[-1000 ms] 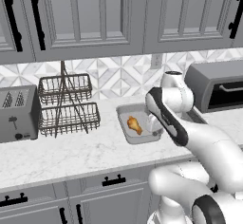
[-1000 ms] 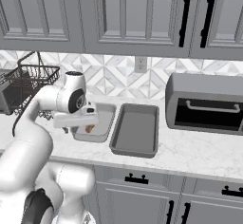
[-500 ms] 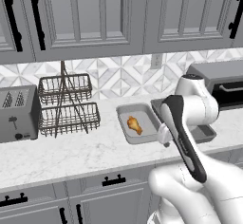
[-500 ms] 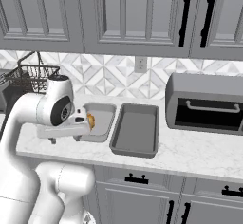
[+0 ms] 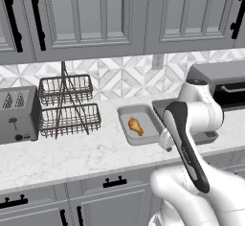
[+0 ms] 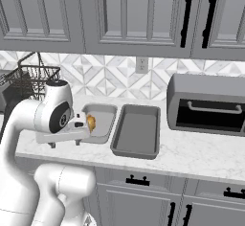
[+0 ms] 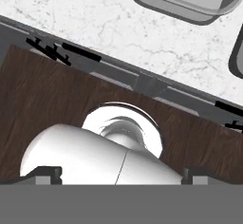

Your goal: Place one cucumber and one chicken drumstick in each tupperware on the nearby counter, to pack two identical lunches.

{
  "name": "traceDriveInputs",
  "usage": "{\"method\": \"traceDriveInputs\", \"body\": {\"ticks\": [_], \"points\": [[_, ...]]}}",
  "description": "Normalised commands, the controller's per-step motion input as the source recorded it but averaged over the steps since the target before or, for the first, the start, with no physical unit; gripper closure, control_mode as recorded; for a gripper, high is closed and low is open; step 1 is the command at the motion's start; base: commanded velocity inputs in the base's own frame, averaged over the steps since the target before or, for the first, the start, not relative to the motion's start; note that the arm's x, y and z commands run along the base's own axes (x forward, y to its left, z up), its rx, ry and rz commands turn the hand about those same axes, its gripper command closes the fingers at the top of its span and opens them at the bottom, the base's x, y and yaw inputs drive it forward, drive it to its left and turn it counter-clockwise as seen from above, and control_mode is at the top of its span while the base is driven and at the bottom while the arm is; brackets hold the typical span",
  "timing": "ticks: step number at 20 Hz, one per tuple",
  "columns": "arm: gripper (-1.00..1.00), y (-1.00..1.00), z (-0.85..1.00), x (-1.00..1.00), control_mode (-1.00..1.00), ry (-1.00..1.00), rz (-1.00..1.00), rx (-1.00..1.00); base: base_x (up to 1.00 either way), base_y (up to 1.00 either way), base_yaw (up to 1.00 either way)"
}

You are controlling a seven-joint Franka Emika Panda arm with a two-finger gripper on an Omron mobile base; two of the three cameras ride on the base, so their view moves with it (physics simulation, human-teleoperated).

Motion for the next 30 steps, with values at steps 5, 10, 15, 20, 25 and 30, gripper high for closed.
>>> {"method": "traceDriveInputs", "body": {"ticks": [5, 10, 15, 20, 25, 30], "points": [[-1.0, 0.0, 0.0, 0.0, 1.0, 0.0, 0.0, 0.0, -0.34, -0.16, 0.0], [-1.0, 0.0, 0.0, 0.0, 1.0, 0.0, 0.0, 0.0, -0.77, -0.91, -0.21], [-1.0, 0.0, 0.0, 0.0, 1.0, 0.0, 0.0, 0.0, -0.16, -1.0, -0.26], [-1.0, 0.0, 0.0, 0.0, 1.0, 0.0, 0.0, 0.0, 0.04, -0.55, 0.55], [-1.0, 0.0, 0.0, 0.0, 1.0, 0.0, 0.0, 0.0, 0.0, 0.0, 0.99], [-1.0, 0.0, 0.0, 0.0, 1.0, 0.0, 0.0, 0.0, 0.01, 0.1, 1.0]]}}
